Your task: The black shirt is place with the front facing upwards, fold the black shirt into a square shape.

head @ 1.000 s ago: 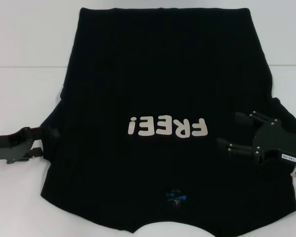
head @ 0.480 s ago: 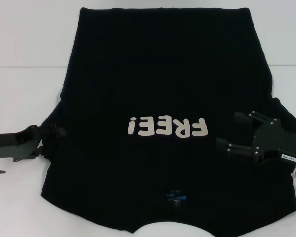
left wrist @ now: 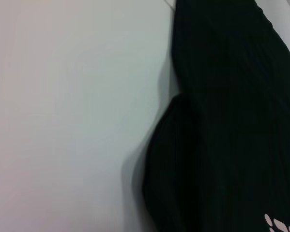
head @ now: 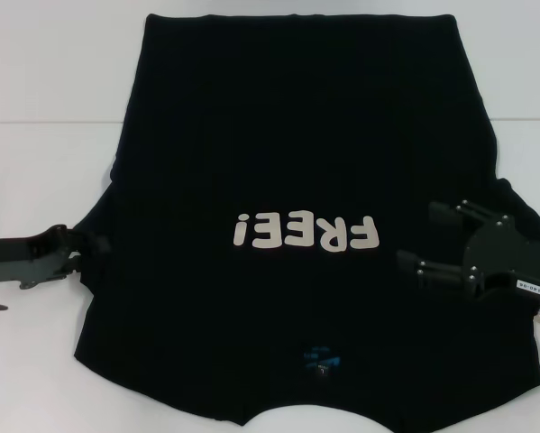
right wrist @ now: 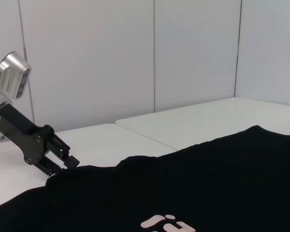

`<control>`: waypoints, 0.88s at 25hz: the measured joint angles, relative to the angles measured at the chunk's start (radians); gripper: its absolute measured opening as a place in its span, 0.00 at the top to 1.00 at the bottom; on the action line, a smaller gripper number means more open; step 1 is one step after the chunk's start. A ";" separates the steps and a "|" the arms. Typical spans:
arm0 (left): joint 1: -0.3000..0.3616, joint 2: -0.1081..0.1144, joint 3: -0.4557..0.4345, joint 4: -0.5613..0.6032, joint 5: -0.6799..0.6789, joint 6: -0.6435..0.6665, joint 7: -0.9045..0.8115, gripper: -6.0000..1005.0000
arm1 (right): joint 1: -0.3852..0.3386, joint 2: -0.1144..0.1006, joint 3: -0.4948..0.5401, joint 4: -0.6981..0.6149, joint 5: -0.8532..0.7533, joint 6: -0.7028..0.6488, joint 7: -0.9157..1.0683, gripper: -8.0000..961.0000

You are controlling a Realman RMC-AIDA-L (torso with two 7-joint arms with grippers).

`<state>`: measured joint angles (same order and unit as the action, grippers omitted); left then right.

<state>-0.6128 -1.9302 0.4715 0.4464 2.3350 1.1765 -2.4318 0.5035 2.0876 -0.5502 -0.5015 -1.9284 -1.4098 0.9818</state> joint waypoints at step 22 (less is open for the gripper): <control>-0.002 0.006 0.008 0.026 -0.003 -0.046 0.002 1.00 | -0.001 0.000 0.003 0.000 -0.003 -0.005 0.000 0.02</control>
<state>-0.6146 -1.9240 0.4793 0.4727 2.3319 1.1303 -2.4302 0.5027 2.0876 -0.5472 -0.5017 -1.9313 -1.4145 0.9817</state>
